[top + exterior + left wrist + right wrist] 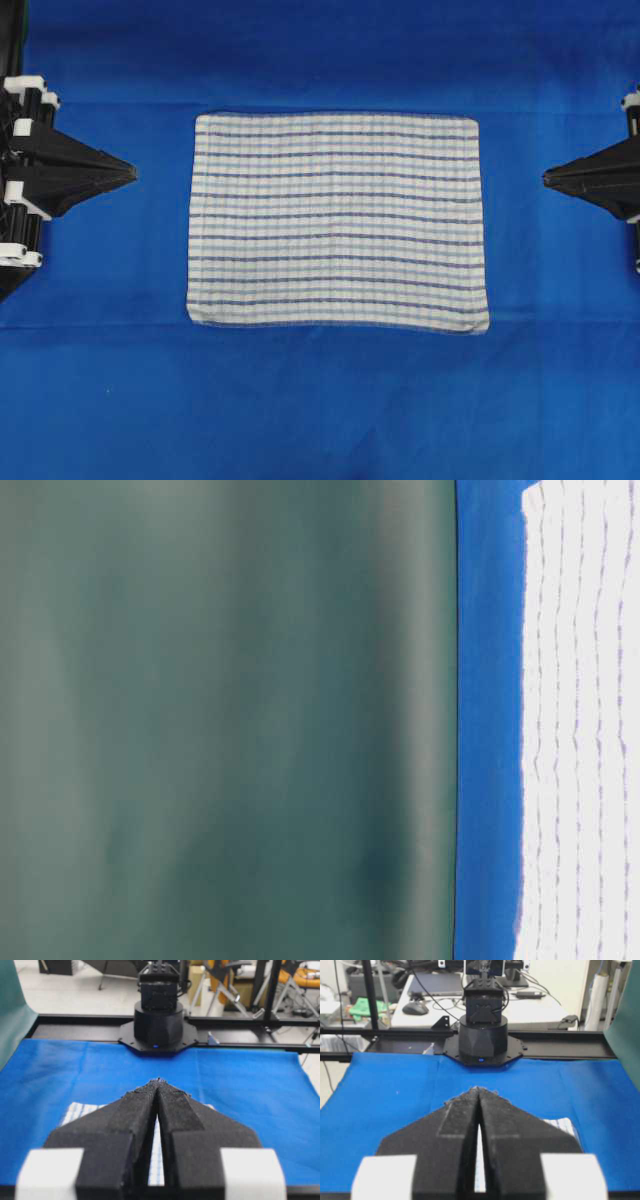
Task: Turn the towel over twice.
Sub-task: 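Move both grippers to the far corners of the checked towel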
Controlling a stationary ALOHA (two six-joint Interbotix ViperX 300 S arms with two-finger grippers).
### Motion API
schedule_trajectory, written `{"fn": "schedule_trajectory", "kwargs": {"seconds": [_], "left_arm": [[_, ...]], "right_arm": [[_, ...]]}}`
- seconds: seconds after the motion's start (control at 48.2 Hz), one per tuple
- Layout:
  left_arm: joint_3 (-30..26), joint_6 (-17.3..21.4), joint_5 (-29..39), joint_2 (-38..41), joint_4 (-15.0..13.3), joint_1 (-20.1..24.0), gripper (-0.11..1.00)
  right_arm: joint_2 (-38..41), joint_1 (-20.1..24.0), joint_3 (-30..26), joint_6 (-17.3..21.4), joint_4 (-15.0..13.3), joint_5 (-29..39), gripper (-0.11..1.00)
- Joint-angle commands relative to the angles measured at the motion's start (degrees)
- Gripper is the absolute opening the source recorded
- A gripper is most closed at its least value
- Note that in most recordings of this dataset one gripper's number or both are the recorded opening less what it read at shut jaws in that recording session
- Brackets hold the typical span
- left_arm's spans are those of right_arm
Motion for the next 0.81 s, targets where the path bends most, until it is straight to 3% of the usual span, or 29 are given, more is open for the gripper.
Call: {"fn": "schedule_trajectory", "kwargs": {"seconds": [0.0, 0.27, 0.622, 0.726, 0.788], "left_arm": [[-1.05, 0.09, 0.18, 0.62, -1.14, 0.35, 0.0], [-0.79, 0.62, 0.09, 2.9, -1.14, 3.87, 0.0], [-0.79, 0.18, 0.26, 13.62, -1.14, 15.38, 0.02], [-1.05, -0.18, -0.09, 17.67, -1.14, 18.28, 0.15], [-1.32, -0.18, -0.7, 20.3, -1.14, 19.78, 0.31]], "right_arm": [[0.44, -0.97, -1.76, 0.26, 0.44, -0.35, 0.0], [4.04, -8.53, -4.48, 3.69, 0.53, 7.73, 0.0], [14.85, -19.69, -5.1, 4.75, 0.53, 9.67, 0.01], [19.42, -23.47, -5.89, 4.75, 0.53, 11.51, 0.04], [22.32, -24.87, -6.5, 4.66, 0.53, 12.22, 0.19]]}}
